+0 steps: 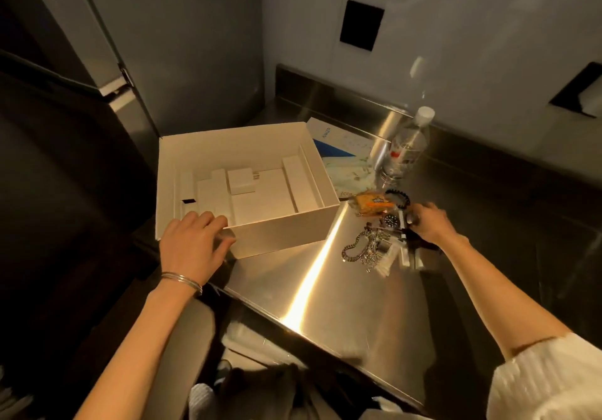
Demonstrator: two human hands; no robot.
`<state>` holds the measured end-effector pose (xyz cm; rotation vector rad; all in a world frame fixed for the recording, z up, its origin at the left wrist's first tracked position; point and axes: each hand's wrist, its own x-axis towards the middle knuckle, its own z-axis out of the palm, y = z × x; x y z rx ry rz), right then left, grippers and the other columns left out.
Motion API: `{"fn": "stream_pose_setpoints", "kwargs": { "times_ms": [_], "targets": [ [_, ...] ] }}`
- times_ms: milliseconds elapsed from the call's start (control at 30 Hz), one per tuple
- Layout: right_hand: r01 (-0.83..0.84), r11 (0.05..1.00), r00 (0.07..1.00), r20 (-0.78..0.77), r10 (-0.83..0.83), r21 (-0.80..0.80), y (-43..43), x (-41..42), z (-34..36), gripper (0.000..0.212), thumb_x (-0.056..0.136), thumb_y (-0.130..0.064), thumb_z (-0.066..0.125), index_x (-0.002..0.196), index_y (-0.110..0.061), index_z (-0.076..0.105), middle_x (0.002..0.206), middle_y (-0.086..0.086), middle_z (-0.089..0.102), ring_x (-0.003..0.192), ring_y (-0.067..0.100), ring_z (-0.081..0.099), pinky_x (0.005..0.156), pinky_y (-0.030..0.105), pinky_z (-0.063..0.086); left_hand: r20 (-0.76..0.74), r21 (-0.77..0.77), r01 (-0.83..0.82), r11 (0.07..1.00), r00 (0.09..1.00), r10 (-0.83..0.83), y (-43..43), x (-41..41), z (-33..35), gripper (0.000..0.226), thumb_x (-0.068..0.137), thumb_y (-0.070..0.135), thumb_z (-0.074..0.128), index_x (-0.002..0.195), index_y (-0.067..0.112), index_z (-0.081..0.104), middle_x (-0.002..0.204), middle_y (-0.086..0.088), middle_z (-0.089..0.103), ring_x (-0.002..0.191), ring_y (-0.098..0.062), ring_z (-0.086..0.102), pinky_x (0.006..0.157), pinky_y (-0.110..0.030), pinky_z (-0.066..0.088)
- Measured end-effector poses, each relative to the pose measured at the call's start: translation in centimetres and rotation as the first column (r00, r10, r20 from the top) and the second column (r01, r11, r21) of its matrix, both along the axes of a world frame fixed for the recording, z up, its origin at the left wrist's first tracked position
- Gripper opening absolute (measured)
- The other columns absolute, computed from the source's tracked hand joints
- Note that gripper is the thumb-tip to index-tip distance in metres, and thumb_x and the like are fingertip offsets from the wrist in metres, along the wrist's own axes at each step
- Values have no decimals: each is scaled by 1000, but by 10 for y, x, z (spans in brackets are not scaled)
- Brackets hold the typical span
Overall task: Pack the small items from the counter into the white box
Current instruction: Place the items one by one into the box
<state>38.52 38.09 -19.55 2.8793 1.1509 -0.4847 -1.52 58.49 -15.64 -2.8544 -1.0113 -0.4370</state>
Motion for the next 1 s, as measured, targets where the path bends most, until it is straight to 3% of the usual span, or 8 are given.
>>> {"fn": "stream_pose_setpoints", "kwargs": {
  "times_ms": [233,400,567,733,1000],
  "targets": [
    [66,998,998,21,-66,3,-4,-13,-4,48,86,-13,59,128,-32,47,130,12,44,123,43,36,95,50,43,0,26,-18,1000,1000,18,-4,1,0,24,69,29,76,80,13,62,72,-7,64,62,-28,55,53,-31,36],
    [44,998,999,-9,-44,47,-9,-22,1,56,79,-14,67,131,-22,45,127,14,51,119,39,43,95,47,43,14,59,-22,998,1000,21,-3,2,-1,25,69,29,77,81,12,63,70,-7,63,61,-28,55,53,-28,32],
    [47,991,999,16,-49,124,-13,-34,10,61,75,-19,72,130,-15,47,126,11,52,117,34,44,92,47,48,15,39,-35,999,999,34,-9,7,2,25,68,25,76,86,11,65,75,-9,66,67,-31,58,55,-31,41],
    [-27,975,997,75,11,220,-8,-46,30,61,73,-28,72,128,-18,48,123,7,53,115,30,45,84,45,50,40,-12,-23,1000,999,23,-18,18,3,30,71,25,73,97,14,62,86,-8,66,77,-30,59,63,-37,48],
    [-224,863,971,177,159,453,28,-77,86,61,76,-25,70,132,-19,45,130,5,51,119,27,43,88,42,47,37,53,-11,999,999,9,-31,36,-3,32,62,17,80,87,12,59,75,-10,64,66,-30,58,58,-33,42]
  ]
}}
